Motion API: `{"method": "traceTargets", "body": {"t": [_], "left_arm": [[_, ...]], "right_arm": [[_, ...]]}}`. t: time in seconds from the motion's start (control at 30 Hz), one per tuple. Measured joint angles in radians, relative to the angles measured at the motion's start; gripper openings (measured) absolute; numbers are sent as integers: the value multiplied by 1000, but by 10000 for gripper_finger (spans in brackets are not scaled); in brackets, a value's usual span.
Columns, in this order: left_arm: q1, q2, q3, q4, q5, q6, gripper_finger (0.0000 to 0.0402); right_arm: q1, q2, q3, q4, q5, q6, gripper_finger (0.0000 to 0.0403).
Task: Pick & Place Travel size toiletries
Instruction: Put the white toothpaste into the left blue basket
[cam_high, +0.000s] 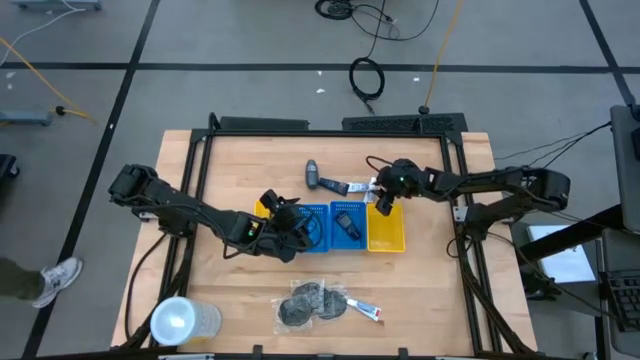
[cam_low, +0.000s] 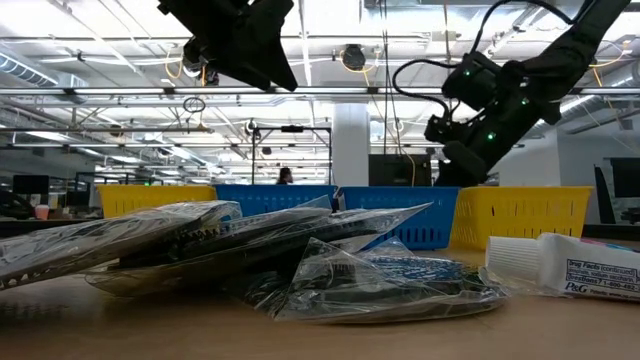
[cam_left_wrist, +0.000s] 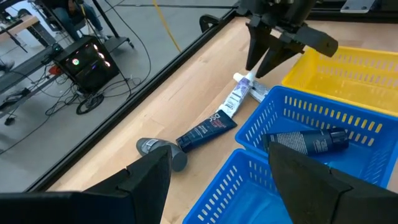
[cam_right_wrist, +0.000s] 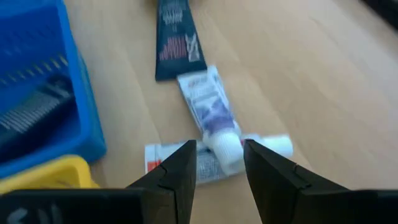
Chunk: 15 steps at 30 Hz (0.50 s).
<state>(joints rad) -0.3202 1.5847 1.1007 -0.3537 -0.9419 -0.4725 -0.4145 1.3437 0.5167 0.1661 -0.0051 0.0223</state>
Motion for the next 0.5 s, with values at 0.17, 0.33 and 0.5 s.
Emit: {"method": "traceTargets", "body": {"t": [0.17, 0.33, 0.5], "left_arm": [[0, 0, 0, 0, 1, 0, 266], [0, 0, 0, 0, 1, 0, 266], [0, 0, 0, 0, 1, 0, 266]], "right_arm": [[-3, 32, 0, 12, -1, 2, 125], [-3, 51, 0, 46, -53, 3, 125], [-3, 52, 0, 52, -52, -5, 125]]}}
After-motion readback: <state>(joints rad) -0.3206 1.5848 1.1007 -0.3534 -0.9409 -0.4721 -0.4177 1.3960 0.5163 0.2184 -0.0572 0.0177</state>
